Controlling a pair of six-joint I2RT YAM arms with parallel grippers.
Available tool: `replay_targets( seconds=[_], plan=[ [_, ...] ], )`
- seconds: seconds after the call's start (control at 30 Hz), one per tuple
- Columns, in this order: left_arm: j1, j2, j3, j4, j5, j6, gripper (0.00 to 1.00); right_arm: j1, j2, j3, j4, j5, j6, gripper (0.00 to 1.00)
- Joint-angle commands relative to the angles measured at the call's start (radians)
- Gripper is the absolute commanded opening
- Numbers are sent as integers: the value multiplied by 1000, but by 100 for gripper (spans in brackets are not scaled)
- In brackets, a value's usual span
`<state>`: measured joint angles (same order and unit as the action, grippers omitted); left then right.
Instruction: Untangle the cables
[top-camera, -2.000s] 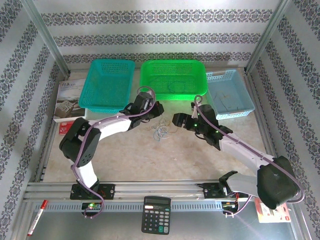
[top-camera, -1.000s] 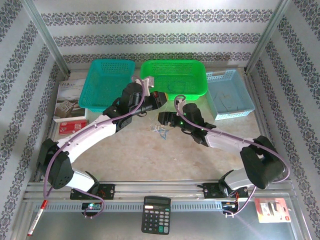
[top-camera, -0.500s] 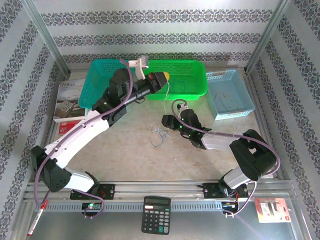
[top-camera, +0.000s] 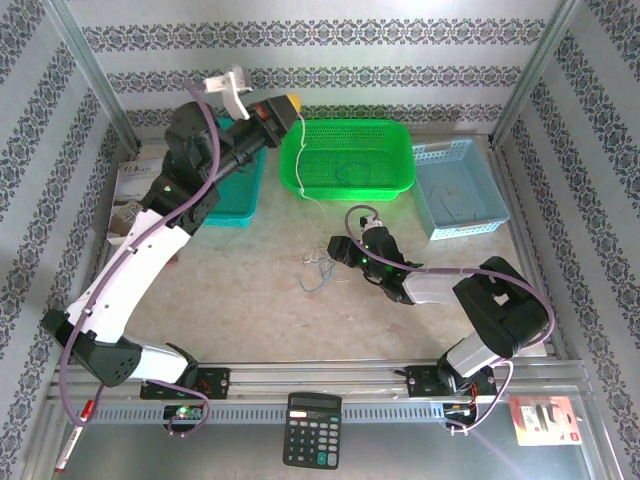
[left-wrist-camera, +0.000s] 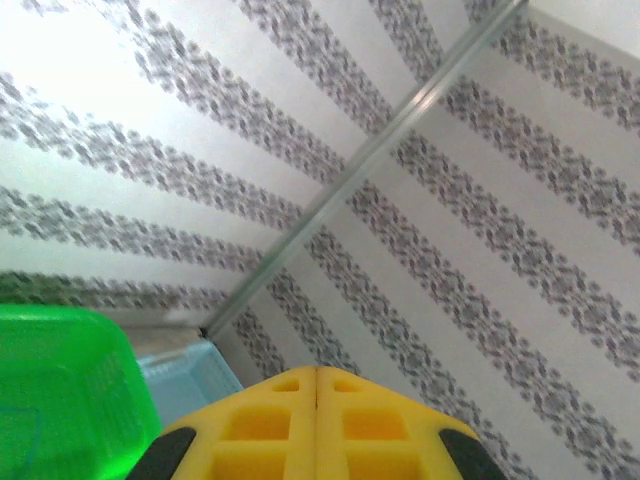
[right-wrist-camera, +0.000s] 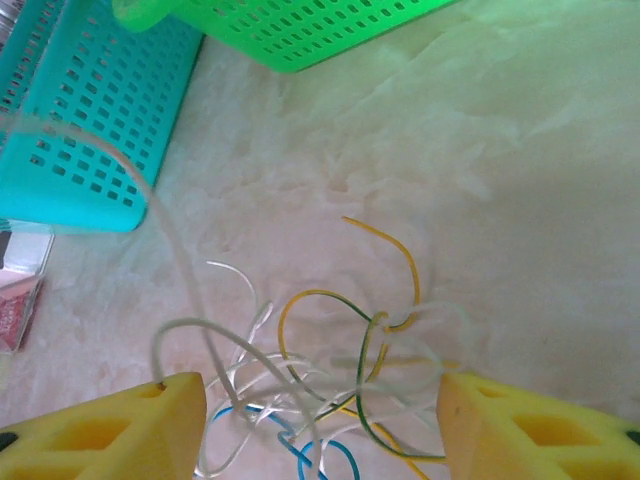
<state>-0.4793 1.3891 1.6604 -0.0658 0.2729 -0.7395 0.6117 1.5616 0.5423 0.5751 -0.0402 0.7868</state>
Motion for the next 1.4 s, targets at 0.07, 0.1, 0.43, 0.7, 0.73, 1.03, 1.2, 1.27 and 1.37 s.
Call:
replay_targets(
  seconds=[0.07,0.1,0.43,0.7,0.73,1.03,1.2,1.27,1.37],
  plan=[
    [109,-6,57,-17,33,9,0,6,34,-25,35,25,5,65],
    [125,-5,60,-18,34,9,0,6,38,-24,34,22,5,65],
    [277,36,164,-29,85,-9,0,-16,82,-22,63,-11,20,70],
    [323,129,394,-82,96,1,0,-30,95,-33,80,-27,35,77],
    [325,140,423,-85,98,-1,0,-33,97,-35,82,-30,38,77],
    [325,248,671,-125,102,-13,0,-53,113,-57,137,-56,61,84],
    [325,326,832,-173,94,-3,0,-67,119,-69,157,-67,71,88],
    [325,350,888,-191,84,6,0,-76,123,-74,164,-75,78,89],
    [326,367,939,-203,58,27,0,-87,133,-77,164,-85,90,89]
  ],
)
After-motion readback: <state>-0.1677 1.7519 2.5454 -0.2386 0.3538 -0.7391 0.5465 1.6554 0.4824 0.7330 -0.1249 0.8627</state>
